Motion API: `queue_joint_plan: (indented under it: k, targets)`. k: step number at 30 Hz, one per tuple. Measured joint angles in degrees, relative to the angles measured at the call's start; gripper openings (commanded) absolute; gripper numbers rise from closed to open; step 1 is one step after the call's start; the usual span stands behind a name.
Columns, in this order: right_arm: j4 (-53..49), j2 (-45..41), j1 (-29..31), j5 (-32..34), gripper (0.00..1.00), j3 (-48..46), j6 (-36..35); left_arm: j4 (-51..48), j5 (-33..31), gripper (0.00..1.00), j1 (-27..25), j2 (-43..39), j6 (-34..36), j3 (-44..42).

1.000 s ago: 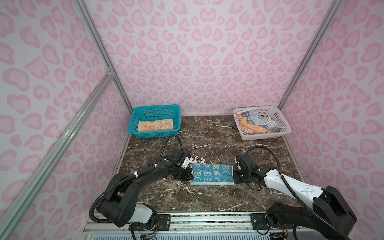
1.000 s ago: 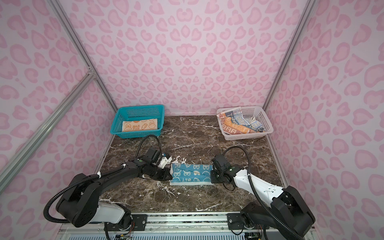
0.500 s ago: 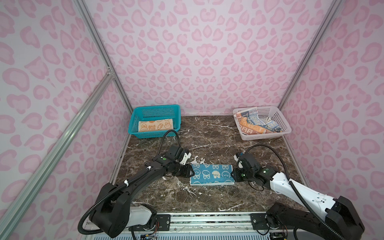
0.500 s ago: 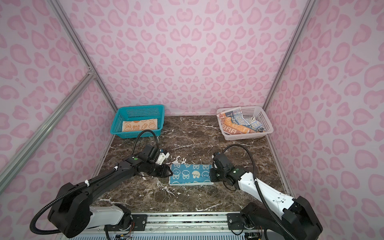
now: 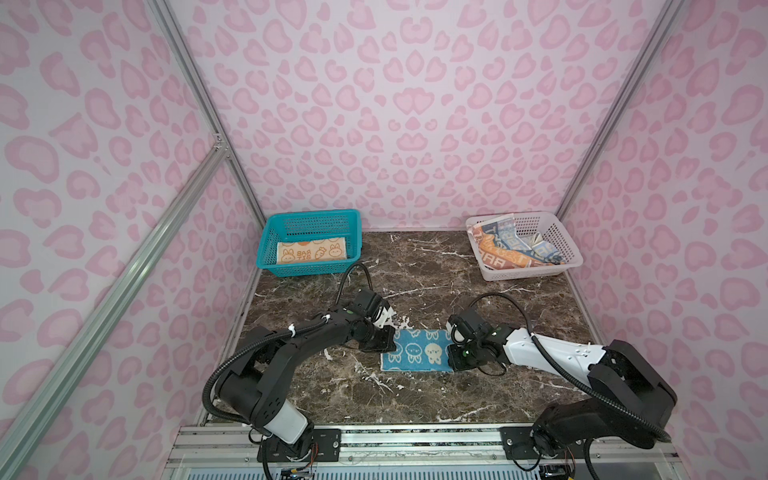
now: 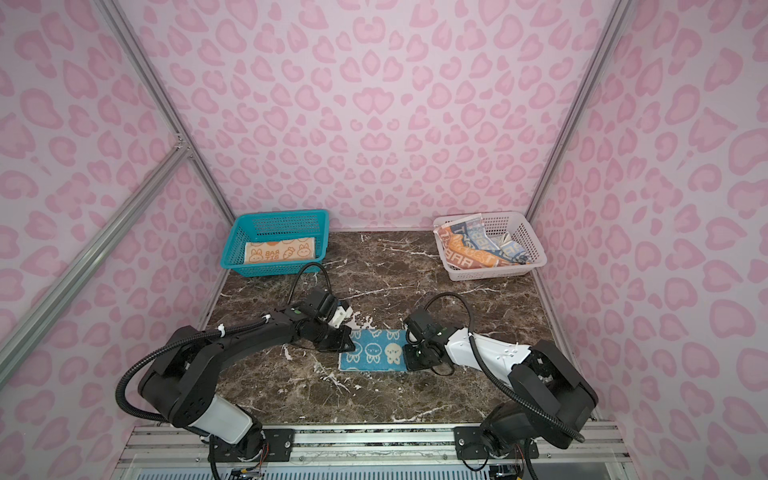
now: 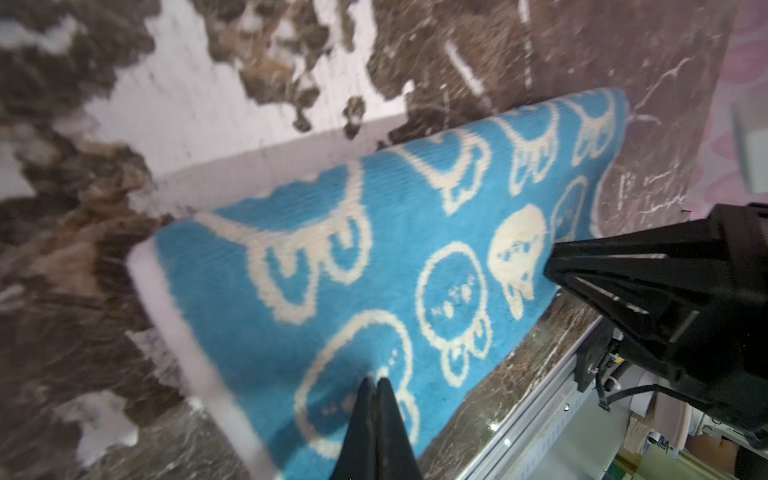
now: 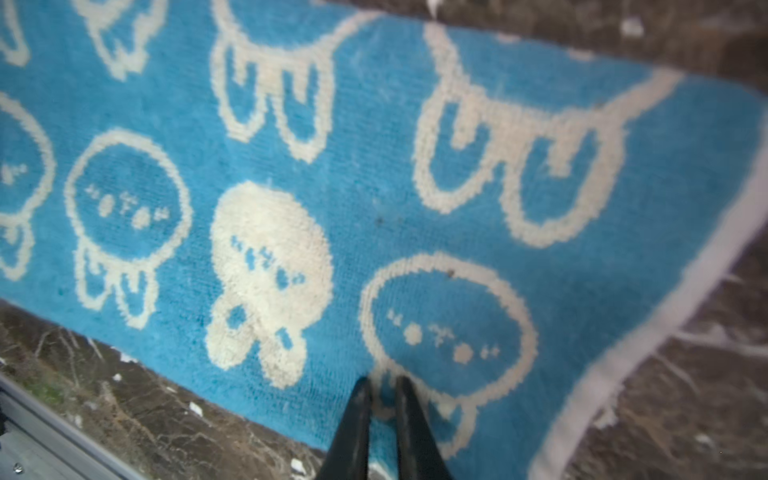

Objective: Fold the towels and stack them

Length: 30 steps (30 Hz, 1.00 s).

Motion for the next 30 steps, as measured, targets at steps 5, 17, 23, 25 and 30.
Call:
queue_joint_plan:
  k: [5,17,23,25,30]
  targets:
    - [1.44,-0.87,0.04,0.39,0.18,-1.16,0.55,-0.13,-0.83,0.03,0.24,1.60,0.24,-1.62]
    - [-3.89,-3.69,5.29,6.88,0.63,9.16,-11.85,-4.26,-4.09,0.31,0.68,-3.32,2.99,3.54]
    - [-4.26,-0.87,12.63,13.27,0.83,13.22,-22.10,-3.89,-9.22,0.61,1.55,-10.75,0.76,7.50]
    - [-4.17,0.70,14.75,14.69,0.83,14.03,-25.11,-3.82,-12.17,0.67,3.39,-13.64,-1.20,7.34]
    - [-3.04,6.40,18.67,16.33,0.83,15.52,-32.13,-0.92,-15.69,0.77,10.86,-22.05,-5.77,2.73]
